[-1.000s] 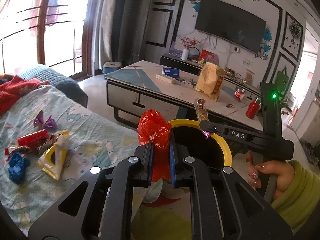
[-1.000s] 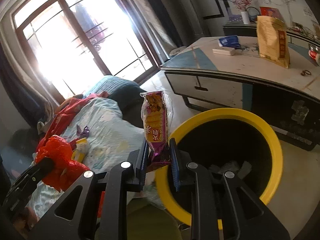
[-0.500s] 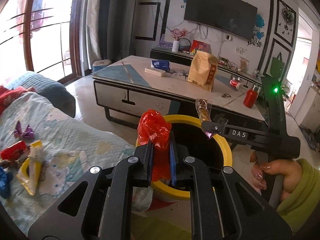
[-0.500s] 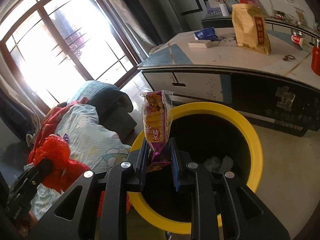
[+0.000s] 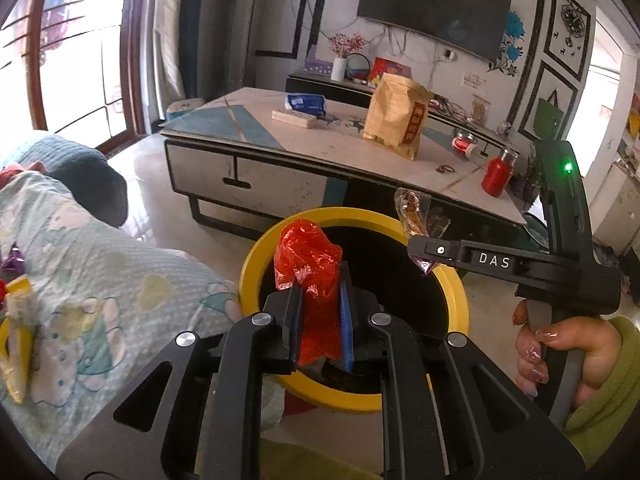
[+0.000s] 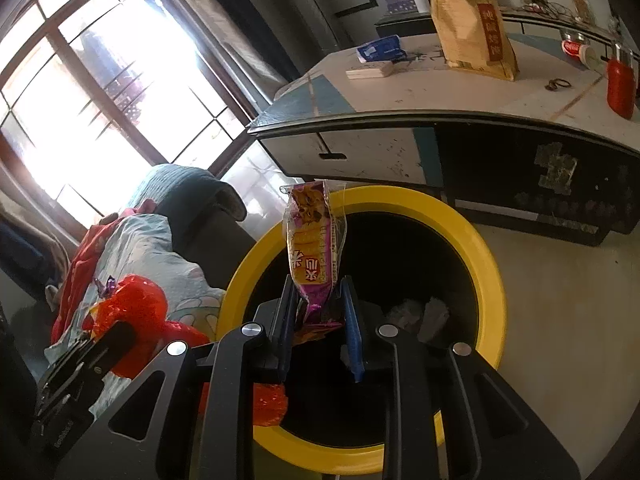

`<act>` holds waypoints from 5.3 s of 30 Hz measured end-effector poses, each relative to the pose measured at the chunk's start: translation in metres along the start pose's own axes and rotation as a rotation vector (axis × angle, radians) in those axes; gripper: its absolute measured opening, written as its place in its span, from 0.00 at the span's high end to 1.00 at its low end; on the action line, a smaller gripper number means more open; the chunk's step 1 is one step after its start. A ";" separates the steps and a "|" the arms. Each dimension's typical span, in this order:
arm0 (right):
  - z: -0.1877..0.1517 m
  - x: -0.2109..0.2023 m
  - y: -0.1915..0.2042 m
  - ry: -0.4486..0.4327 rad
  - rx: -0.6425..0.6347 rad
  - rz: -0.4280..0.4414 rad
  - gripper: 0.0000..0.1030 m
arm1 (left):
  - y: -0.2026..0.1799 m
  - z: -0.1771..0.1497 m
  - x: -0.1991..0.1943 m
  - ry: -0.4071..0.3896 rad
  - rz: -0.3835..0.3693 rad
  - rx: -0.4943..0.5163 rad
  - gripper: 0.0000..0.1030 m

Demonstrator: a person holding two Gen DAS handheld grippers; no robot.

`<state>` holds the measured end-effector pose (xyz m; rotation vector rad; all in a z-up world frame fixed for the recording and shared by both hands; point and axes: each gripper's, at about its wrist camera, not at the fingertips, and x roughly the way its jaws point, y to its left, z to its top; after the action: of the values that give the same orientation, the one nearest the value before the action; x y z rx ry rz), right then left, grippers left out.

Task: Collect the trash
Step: 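Open both tools over the yellow bin to drop the red bag and packet, then move both open tools back toward the remaining trash on the bed, then grasp the red wrapper with the left tool while the right tool grasps the yellow snack bag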

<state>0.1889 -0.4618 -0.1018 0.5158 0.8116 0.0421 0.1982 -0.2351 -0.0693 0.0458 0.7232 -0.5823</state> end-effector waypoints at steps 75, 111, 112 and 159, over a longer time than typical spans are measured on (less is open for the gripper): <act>-0.063 -0.050 0.181 -0.129 -0.483 0.125 0.23 | 0.123 -0.046 -0.195 -0.391 0.398 -0.319 0.11; -0.128 0.039 0.351 0.063 -0.661 0.228 0.18 | 0.261 -0.116 -0.273 -0.421 0.581 -0.619 0.11; -0.127 0.043 0.351 0.066 -0.656 0.222 0.18 | 0.264 -0.118 -0.270 -0.414 0.578 -0.625 0.11; -0.129 0.114 0.320 0.206 -0.455 0.261 0.59 | 0.336 -0.136 -0.185 -0.324 0.166 -0.919 0.96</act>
<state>0.2286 -0.1009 -0.1077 0.1830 0.8975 0.5167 0.1783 0.1697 -0.1067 -0.8155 0.6064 -0.0532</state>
